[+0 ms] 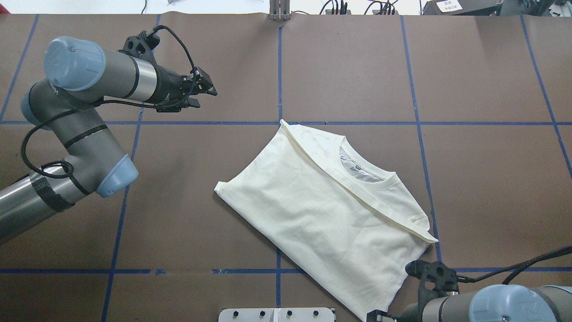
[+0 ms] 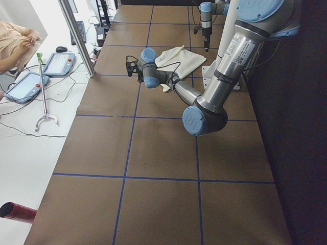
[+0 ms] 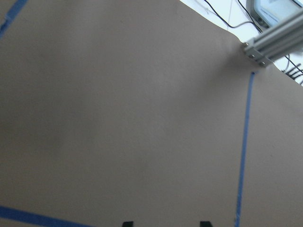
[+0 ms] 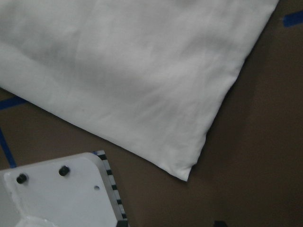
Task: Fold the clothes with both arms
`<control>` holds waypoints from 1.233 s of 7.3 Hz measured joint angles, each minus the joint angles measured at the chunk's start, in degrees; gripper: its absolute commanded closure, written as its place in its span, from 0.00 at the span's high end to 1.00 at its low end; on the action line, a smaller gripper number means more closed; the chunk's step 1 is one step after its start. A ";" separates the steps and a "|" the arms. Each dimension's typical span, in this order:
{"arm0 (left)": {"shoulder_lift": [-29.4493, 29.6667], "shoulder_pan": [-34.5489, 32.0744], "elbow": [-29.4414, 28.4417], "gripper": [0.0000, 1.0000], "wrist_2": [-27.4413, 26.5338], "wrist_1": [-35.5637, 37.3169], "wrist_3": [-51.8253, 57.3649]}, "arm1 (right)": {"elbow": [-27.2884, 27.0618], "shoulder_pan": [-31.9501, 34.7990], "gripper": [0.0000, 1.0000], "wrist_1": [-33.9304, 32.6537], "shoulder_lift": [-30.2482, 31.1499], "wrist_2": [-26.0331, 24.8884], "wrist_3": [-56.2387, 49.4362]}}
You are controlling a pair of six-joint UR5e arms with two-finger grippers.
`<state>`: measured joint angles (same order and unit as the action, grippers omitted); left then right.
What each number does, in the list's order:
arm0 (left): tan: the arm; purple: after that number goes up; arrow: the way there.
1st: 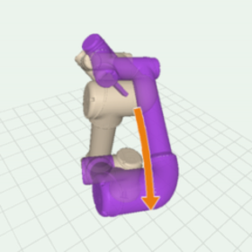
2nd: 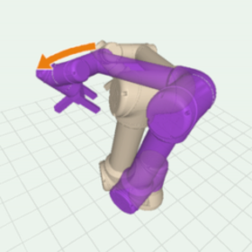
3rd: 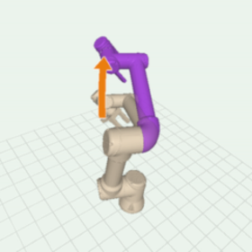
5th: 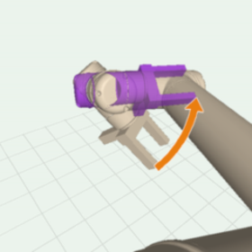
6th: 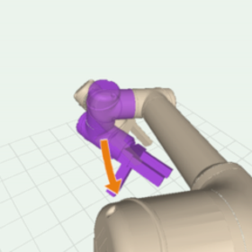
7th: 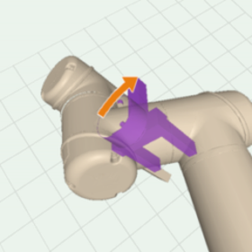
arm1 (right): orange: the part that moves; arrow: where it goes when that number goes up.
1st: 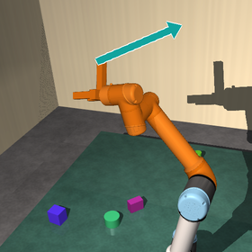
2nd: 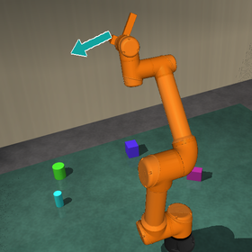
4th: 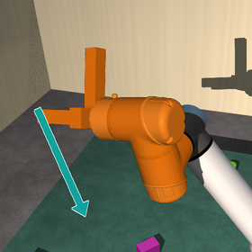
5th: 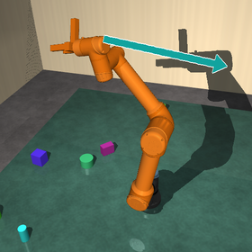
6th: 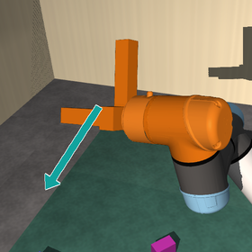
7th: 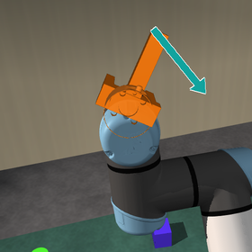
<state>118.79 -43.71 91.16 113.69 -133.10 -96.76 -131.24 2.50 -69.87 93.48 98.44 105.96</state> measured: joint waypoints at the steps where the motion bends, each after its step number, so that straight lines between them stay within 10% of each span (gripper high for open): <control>1: -0.87 2.74 1.72 0.86 1.05 1.62 -3.18 | 0.28 4.39 1.00 0.02 -1.56 -1.20 -0.10; 6: -2.62 16.22 5.22 0.79 -7.84 15.64 -7.81 | 8.66 19.88 1.00 0.34 -9.73 -1.71 -2.55; 8: -2.84 16.85 5.18 0.62 -8.24 16.13 -8.08 | 9.36 20.18 1.00 0.35 -9.99 -1.68 -3.06; 9: -2.90 17.20 4.98 0.15 -9.11 16.20 -8.16 | 9.63 20.22 1.00 0.35 -10.01 -1.70 -3.10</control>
<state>115.89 -26.51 96.14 104.58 -116.90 -104.92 -121.61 22.72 -69.52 83.47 96.75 102.86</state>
